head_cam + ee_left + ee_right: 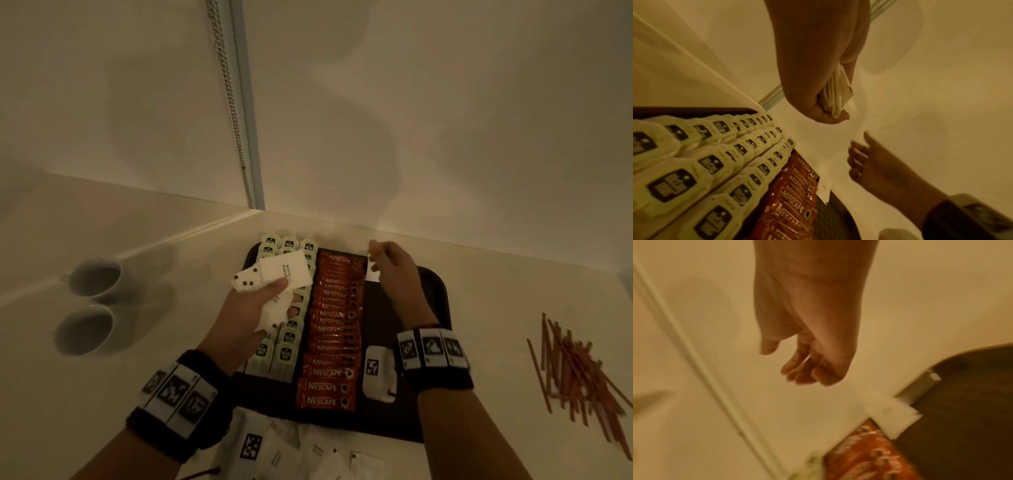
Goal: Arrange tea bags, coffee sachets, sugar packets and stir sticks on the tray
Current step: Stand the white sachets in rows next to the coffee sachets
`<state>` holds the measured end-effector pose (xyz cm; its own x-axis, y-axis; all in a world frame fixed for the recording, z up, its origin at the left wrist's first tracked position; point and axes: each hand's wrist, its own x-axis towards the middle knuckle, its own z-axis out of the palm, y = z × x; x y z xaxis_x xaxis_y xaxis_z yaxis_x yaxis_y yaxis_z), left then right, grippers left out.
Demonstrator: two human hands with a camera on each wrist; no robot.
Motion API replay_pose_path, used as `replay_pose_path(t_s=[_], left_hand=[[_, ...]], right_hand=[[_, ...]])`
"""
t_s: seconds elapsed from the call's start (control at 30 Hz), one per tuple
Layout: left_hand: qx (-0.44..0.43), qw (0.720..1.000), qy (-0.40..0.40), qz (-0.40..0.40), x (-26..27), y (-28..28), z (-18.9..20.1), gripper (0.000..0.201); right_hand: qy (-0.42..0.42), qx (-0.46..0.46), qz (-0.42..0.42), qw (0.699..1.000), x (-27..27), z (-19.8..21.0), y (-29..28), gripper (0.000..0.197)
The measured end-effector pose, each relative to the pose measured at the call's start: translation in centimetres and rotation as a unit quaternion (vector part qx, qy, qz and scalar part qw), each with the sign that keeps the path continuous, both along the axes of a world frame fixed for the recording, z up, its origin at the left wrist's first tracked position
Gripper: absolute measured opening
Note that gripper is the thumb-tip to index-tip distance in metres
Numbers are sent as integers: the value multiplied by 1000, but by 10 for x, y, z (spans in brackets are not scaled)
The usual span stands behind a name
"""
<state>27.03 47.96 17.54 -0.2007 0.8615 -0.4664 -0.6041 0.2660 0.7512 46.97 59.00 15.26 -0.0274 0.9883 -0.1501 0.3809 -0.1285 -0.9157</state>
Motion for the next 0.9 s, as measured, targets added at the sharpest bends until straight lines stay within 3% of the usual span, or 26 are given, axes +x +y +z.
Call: replay_pose_path(t_s=[0.07, 0.17, 0.23, 0.37, 0.5, 0.63, 0.7, 0.77, 0.83, 0.9], left_hand=[[5, 1000, 7, -9, 5, 3, 0, 30], [23, 999, 14, -38, 15, 5, 0, 30], [35, 998, 16, -42, 19, 4, 1, 30], [29, 998, 21, -48, 17, 2, 0, 11], [18, 994, 66, -84, 18, 0, -6, 22], [3, 997, 52, -52, 23, 2, -8, 25], [4, 999, 23, -40, 23, 3, -9, 17], [8, 999, -40, -34, 21, 3, -7, 13], [8, 993, -117, -31, 16, 1, -4, 20], [15, 988, -148, -29, 11, -1, -2, 30]], right_hand=[[78, -21, 121, 989, -21, 27, -27, 22], [102, -19, 178, 979, -41, 41, -51, 24], [111, -10, 159, 981, -46, 43, -58, 23], [104, -6, 129, 986, -42, 45, -61, 25], [105, -5, 123, 987, -37, 49, -63, 29], [118, -28, 99, 988, -34, 41, -68, 27], [121, -46, 92, 987, -31, 34, -70, 25], [178, -81, 58, 979, -22, 26, -69, 22], [231, -99, -6, 968, -6, 15, -60, 17], [207, -98, -76, 970, 16, -1, -41, 18]])
